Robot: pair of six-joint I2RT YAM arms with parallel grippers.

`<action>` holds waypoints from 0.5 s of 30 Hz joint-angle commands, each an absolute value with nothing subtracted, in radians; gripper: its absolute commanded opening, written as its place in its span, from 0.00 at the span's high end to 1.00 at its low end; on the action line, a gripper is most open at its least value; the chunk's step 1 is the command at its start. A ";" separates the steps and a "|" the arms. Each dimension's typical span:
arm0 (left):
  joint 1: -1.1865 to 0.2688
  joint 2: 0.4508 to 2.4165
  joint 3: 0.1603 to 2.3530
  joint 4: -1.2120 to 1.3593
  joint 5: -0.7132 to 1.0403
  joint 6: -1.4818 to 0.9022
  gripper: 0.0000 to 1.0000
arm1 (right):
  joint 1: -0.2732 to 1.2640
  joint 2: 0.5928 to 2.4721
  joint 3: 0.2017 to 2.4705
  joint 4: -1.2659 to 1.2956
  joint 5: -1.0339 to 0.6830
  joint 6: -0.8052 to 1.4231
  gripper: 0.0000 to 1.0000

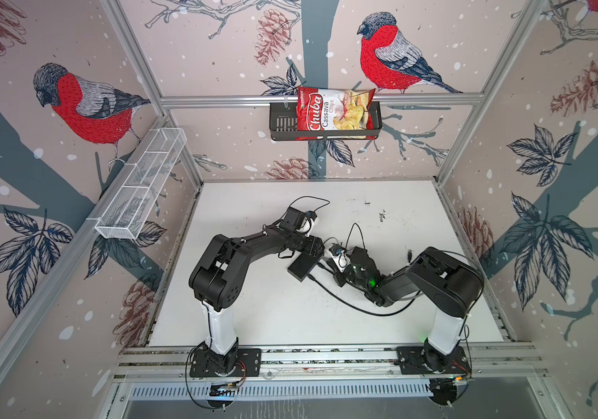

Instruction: Insert the plug into the switch port

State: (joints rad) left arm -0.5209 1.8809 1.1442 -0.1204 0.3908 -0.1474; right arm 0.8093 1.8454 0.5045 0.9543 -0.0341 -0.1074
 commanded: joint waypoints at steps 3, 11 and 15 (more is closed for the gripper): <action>-0.543 1.897 1.164 -0.125 0.472 -0.126 0.28 | 0.813 1.862 0.482 1.126 -0.041 -0.118 1.00; -0.549 1.901 1.163 -0.138 0.466 -0.125 0.29 | 0.828 1.908 0.492 1.162 0.032 -0.108 1.00; -0.554 1.899 1.150 -0.127 0.468 -0.135 0.30 | 0.831 1.925 0.497 1.172 0.047 -0.107 1.00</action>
